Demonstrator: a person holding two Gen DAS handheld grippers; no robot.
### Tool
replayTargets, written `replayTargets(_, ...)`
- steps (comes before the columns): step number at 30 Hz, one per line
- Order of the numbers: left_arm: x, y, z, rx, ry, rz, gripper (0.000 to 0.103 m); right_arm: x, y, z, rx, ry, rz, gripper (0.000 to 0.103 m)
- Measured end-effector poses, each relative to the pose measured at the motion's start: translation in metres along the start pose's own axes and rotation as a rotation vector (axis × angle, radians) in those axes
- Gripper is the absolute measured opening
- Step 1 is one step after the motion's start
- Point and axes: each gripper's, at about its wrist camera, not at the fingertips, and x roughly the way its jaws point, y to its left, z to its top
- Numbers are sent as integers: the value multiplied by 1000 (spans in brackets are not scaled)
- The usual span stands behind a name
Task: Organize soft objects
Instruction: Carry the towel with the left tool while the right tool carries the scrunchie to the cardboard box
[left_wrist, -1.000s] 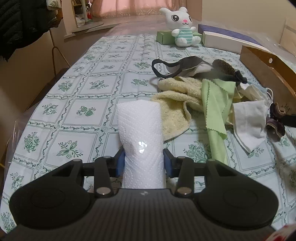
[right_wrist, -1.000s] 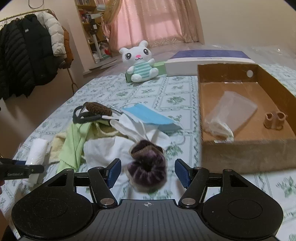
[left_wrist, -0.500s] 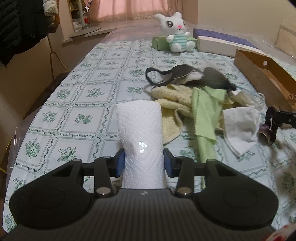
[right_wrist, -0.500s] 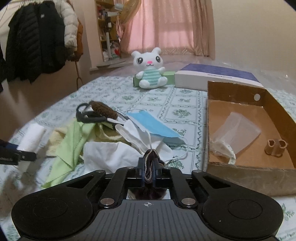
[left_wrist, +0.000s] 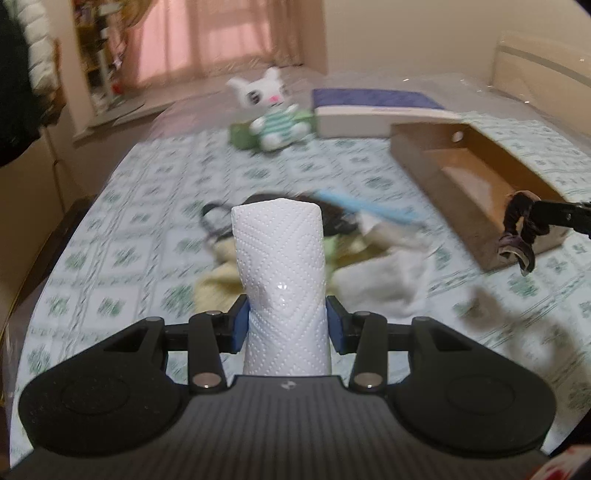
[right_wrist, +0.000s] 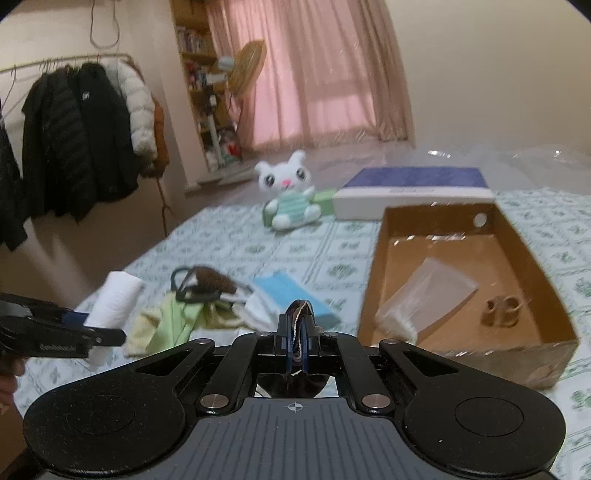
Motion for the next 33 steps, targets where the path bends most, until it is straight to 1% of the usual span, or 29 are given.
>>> replayTargets(9,17,-68,58,56,-67,-133,40,-22,-46,28,20,-66,-72,5)
replayTargets(13,35,-102,89,63,-79,-197,40,-22,-72,38,28,-80,-110,5)
replayTargets(16,50,-128,111,81,-83,-225,40,-15,-91,48,46,-81,-132,5)
replayTargets(18,61,-142,124,86,-79,-240,40,-10,-104,54,59,-82,-137,5)
replayTargets(23,91,-170,149,83,-50,-242,40,6,-131,67,72,-76,-156,5)
replayTargets(27,116,-184,168,64,-19,-256,40,23,-149,75,69,-61,-171,5)
replayTargets(33,154,-203,187,70,14,-264,40,47,-176,84,101,-49,-192,5)
